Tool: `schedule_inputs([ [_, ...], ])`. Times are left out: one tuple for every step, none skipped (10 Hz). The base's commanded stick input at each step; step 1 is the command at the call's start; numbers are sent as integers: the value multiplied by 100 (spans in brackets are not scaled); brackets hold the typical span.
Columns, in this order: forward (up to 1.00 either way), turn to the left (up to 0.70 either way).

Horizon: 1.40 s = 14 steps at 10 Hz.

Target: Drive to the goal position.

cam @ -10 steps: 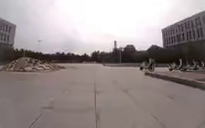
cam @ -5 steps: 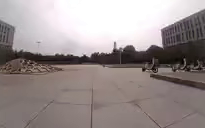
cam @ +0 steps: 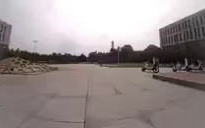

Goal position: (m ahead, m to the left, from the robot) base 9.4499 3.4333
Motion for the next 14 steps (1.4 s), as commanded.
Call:
schedule_inputs([
  [100,0],
  [100,0],
  [100,0],
  [100,0],
  [100,0],
  [100,0],
  [100,0],
  [100,0],
  [100,-21],
  [100,-40],
  [100,-27],
  [100,0],
  [100,-25],
  [100,-30],
])
